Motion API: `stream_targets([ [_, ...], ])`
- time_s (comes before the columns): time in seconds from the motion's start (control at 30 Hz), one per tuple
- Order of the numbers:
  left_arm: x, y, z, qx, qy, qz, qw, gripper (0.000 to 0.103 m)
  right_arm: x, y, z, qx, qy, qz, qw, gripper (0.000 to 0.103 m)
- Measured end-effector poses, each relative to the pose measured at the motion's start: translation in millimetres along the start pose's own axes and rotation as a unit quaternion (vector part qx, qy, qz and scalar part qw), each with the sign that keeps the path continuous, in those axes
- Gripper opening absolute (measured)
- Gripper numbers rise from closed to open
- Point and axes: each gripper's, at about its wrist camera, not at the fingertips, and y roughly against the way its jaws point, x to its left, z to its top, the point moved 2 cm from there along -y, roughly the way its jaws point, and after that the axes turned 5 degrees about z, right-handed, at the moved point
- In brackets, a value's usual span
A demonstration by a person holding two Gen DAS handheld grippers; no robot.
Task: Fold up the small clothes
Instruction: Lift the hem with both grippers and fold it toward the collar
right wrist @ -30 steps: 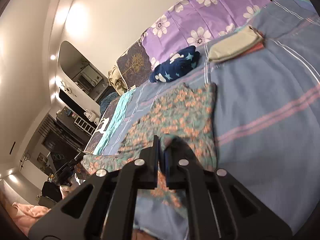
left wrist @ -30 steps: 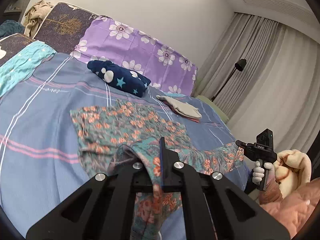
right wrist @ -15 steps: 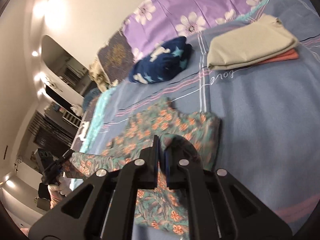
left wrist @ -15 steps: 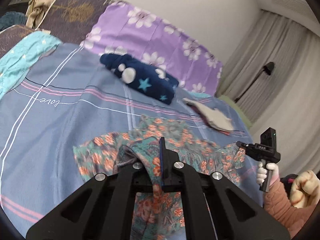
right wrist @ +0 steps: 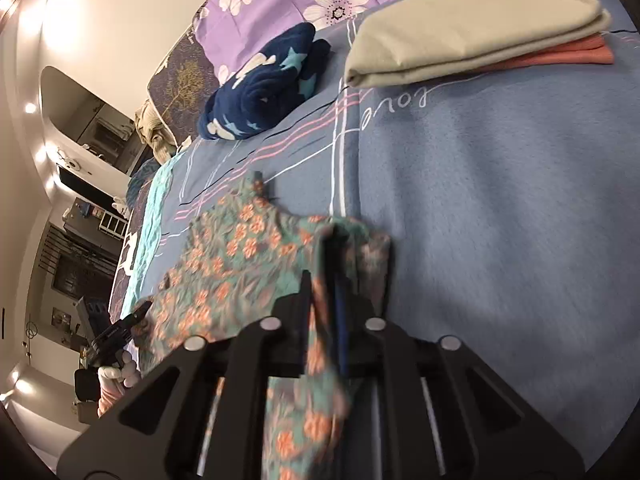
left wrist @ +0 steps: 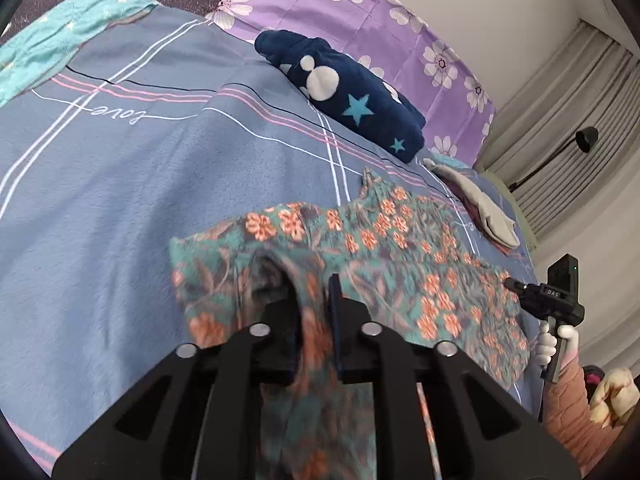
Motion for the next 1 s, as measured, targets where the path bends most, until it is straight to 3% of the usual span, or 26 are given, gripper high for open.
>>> stream_targets([
  [0.2,-12,26,-22,-0.001,-0.031,0.006,0.9995,0.015,13,21,-32,0.011,0.045,-0.023,0.999,0.022],
  [0.3,-14,27,-25,0.003,-0.039,0.02,0.999,0.005,15,23,-41,0.01,0.06,-0.033,0.998,0.007],
  [0.4,-12,29,-20,0.005,-0.026,0.01,0.9996,0.002,17,24,-39,0.004,0.055,-0.027,0.998,0.005],
  [0.5,-11,36,-6,-0.008,-0.006,-0.016,0.9998,0.002,22,31,-29,-0.013,0.038,0.012,0.999,0.005],
  [0.63,-12,40,38,-0.046,0.021,-0.041,0.9979,0.002,34,39,7,-0.045,0.008,0.071,0.996,0.005],
  [0.7,-7,31,60,-0.059,0.039,-0.032,0.997,0.002,38,37,35,-0.062,-0.005,0.086,0.994,0.005],
  [0.77,3,6,79,-0.062,0.052,0.005,0.9967,0.003,37,21,66,-0.071,-0.016,0.07,0.995,0.006],
  [0.8,8,-12,81,-0.042,0.059,0.024,0.9971,0.004,32,7,81,-0.07,-0.021,0.042,0.996,0.012],
  [0.9,15,-39,77,0.008,0.079,0.052,0.9955,0.013,20,-19,92,-0.053,-0.031,-0.017,0.998,0.014],
  [1.0,14,-30,70,-0.009,0.066,0.051,0.9965,0.033,18,-33,80,-0.032,-0.009,-0.019,0.999,0.028],
])
